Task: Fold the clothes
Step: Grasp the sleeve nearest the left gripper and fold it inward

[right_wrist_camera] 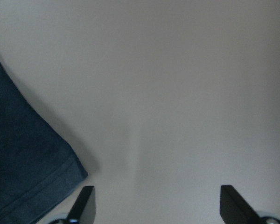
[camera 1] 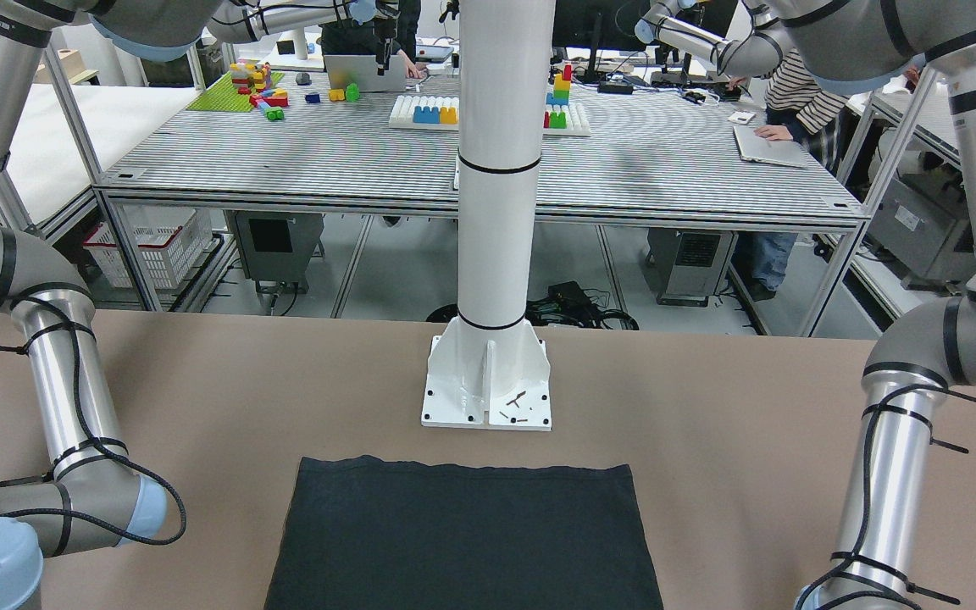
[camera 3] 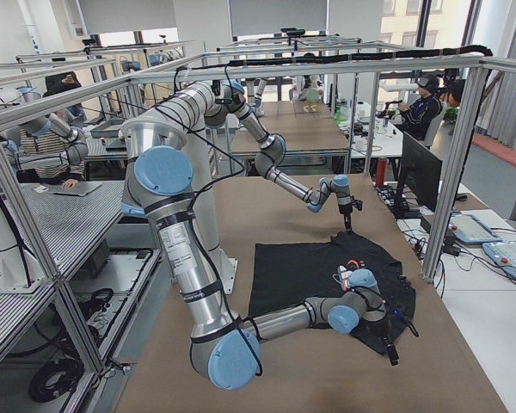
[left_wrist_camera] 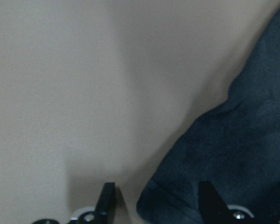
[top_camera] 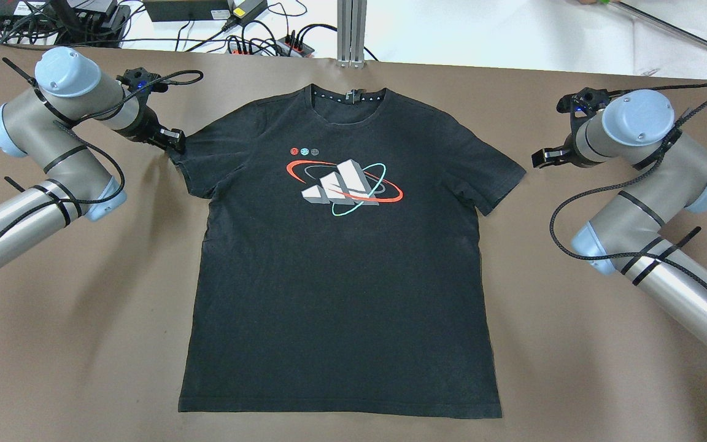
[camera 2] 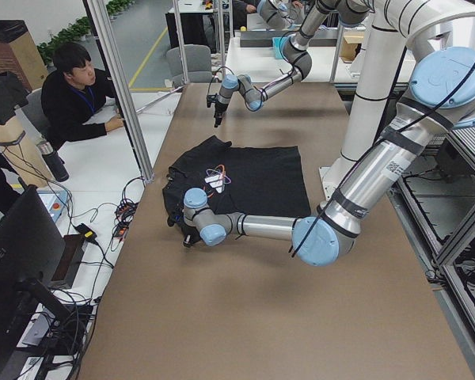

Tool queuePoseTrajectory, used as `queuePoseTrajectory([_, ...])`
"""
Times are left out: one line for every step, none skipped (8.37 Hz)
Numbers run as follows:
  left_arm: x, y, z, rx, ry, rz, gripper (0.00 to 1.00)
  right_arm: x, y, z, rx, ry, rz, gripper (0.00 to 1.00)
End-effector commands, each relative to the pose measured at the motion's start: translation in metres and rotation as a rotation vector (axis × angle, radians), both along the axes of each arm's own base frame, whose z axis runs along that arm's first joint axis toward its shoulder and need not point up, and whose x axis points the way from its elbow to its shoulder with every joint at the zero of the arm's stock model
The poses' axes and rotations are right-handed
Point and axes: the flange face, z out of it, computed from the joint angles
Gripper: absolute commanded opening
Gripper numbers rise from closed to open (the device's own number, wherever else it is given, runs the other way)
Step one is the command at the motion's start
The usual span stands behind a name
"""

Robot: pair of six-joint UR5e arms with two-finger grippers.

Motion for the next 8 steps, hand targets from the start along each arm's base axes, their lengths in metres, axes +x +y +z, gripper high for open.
queuePoseTrajectory([-0.002,0.004,-0.002,0.008,0.005,0.0,0.0,0.0,0.0,0.0,0.0,0.0,0.0,0.94])
queuePoseTrajectory([-0.005,0.005,0.002,0.004,0.004,-0.002,0.0,0.0,0.0,0.0,0.001,0.001,0.001,0.94])
queuePoseTrajectory([-0.007,0.005,0.004,0.004,0.003,-0.004,0.0,0.0,0.0,-0.001,0.002,-0.001,0.0,0.94])
queuePoseTrajectory([-0.01,0.004,-0.002,0.011,0.009,-0.01,0.0,0.0,0.0,0.0,0.0,0.0,0.0,0.94])
queuePoseTrajectory([-0.016,0.003,-0.019,0.028,0.027,-0.02,0.0,0.0,0.0,-0.001,0.002,0.0,0.001,0.94])
queuePoseTrajectory([-0.018,0.0,-0.031,0.01,0.048,-0.044,0.0,0.0,0.0,-0.001,0.002,-0.001,0.0,0.94])
queuePoseTrajectory([-0.012,-0.002,-0.047,-0.014,0.071,-0.068,0.0,0.0,0.0,-0.001,0.002,0.0,0.001,0.94])
queuePoseTrajectory([-0.008,-0.01,-0.074,-0.027,0.104,-0.093,0.0,0.0,0.0,0.0,0.001,0.001,0.001,0.94])
